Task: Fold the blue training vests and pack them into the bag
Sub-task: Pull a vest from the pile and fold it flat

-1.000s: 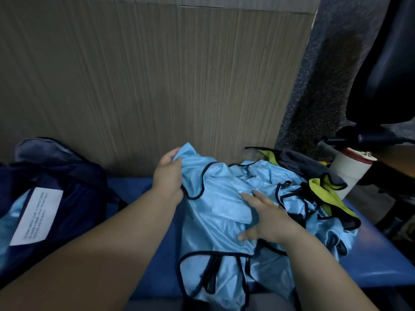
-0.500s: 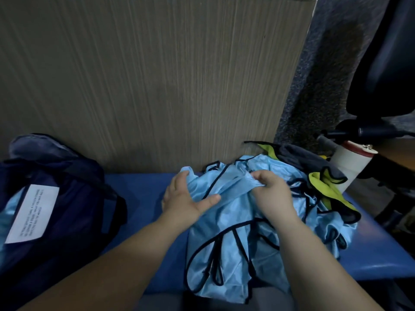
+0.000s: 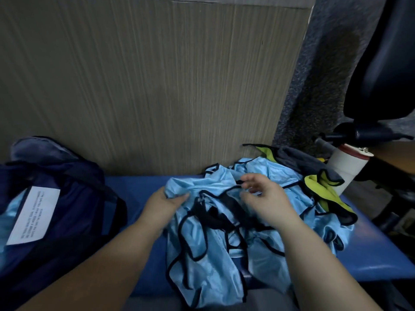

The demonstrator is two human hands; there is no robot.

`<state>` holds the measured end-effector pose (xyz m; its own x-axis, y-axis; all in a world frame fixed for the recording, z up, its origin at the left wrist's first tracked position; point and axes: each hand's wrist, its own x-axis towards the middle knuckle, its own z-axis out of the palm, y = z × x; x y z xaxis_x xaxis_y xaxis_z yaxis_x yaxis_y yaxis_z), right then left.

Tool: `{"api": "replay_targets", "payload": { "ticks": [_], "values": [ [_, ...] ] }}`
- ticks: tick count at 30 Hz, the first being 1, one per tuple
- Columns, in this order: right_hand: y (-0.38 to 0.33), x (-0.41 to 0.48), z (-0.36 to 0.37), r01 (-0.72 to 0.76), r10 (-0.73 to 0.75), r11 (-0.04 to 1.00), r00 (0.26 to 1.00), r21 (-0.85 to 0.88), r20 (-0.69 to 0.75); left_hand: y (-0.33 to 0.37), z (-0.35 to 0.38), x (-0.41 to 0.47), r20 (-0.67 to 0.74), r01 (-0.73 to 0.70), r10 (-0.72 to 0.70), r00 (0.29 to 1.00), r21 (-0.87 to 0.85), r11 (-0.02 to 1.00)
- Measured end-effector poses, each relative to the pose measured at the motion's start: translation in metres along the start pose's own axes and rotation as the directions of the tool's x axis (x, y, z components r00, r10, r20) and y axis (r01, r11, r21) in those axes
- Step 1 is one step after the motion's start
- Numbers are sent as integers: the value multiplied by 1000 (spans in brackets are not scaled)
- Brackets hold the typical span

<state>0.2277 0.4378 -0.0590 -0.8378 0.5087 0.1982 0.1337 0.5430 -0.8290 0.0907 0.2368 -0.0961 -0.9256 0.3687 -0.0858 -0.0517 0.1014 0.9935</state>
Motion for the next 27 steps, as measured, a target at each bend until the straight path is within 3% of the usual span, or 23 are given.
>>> {"api": "replay_targets", "payload": {
  "ticks": [4,6,10,14,18,20,21,23,25,27],
  "values": [
    [15,-1,-13,-161,269,914,927,-372,260,9,-22,6,-22,90,-96,995,-188,978],
    [18,-2,-6,-131,309,845,911,-518,274,9,-30,11,-78,119,-147,986,-285,951],
    [22,3,-1,-171,285,868,940,-467,187,9,-51,23,-219,127,-298,929,-568,813],
    [22,5,-1,-140,215,910,964,-390,156,19,-71,29,-392,9,-296,871,-591,807],
    [21,1,14,-3,121,925,951,-381,285,25,-72,27,-503,-88,-166,848,-443,892],
    [22,0,20,18,136,884,946,-468,293,24,-61,20,-354,-70,-59,933,-340,938],
    [21,-1,22,15,150,858,949,-514,278,21,-55,16,-200,-21,-33,979,-264,964],
    [20,-2,27,8,148,827,961,-562,232,15,-38,2,92,56,-54,994,-22,998],
    [17,-3,32,36,76,810,983,-585,166,6,-23,-6,147,18,-56,988,249,968],
    [16,-3,35,46,10,792,996,-609,89,2,-14,-13,80,-46,7,997,503,863]
  ]
}}
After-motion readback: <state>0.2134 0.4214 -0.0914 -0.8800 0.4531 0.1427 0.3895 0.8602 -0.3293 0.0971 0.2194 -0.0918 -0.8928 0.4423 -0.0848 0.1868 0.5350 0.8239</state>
